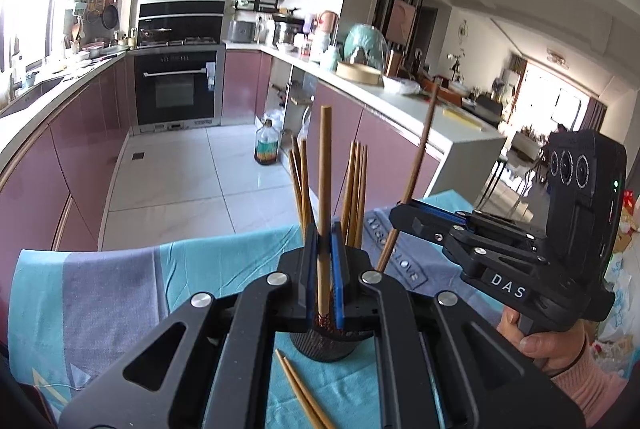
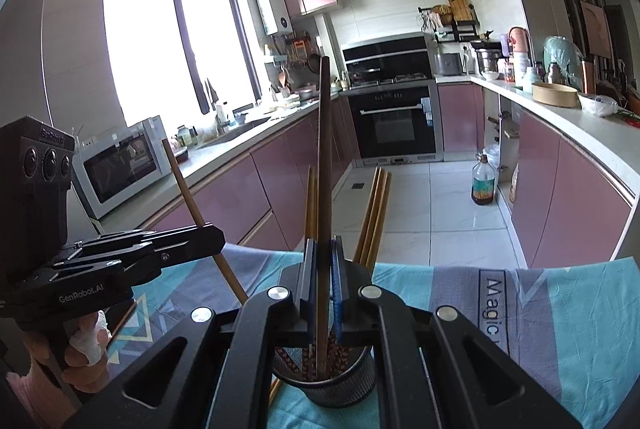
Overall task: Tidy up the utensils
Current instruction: 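Lower the chopstick into the black mesh cup and open the left tool, then withdraw the left tool from the cup toward the remaining chopsticks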
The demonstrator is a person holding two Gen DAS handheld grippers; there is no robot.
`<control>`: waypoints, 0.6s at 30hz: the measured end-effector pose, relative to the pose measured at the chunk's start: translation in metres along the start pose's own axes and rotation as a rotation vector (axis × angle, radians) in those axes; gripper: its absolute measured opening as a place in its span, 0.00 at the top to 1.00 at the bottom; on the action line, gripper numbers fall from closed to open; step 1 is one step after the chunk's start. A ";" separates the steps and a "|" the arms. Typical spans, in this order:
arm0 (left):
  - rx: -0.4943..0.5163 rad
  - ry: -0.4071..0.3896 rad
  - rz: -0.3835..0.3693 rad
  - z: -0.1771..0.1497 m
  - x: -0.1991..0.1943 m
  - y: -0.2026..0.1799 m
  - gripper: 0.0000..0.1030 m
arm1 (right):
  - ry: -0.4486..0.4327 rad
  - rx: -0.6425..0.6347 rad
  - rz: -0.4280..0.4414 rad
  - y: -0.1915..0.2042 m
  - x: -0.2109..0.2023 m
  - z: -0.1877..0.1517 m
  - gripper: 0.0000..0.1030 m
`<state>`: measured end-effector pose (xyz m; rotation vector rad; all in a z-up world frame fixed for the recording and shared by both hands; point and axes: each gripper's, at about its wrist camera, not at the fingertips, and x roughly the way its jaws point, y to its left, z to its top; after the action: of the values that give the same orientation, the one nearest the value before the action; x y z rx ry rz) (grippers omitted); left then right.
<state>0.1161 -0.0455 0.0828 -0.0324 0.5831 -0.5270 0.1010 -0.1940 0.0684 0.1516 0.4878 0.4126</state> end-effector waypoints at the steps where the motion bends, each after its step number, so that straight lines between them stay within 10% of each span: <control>1: 0.006 0.011 0.002 -0.002 0.001 -0.001 0.93 | 0.016 0.000 0.001 0.000 0.003 -0.002 0.95; 18: -0.003 0.121 0.038 0.007 0.046 0.016 0.92 | 0.167 0.042 -0.044 -0.013 0.038 -0.012 0.92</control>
<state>0.1598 -0.0551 0.0619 0.0081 0.7015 -0.4932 0.1299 -0.1890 0.0386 0.1477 0.6633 0.3732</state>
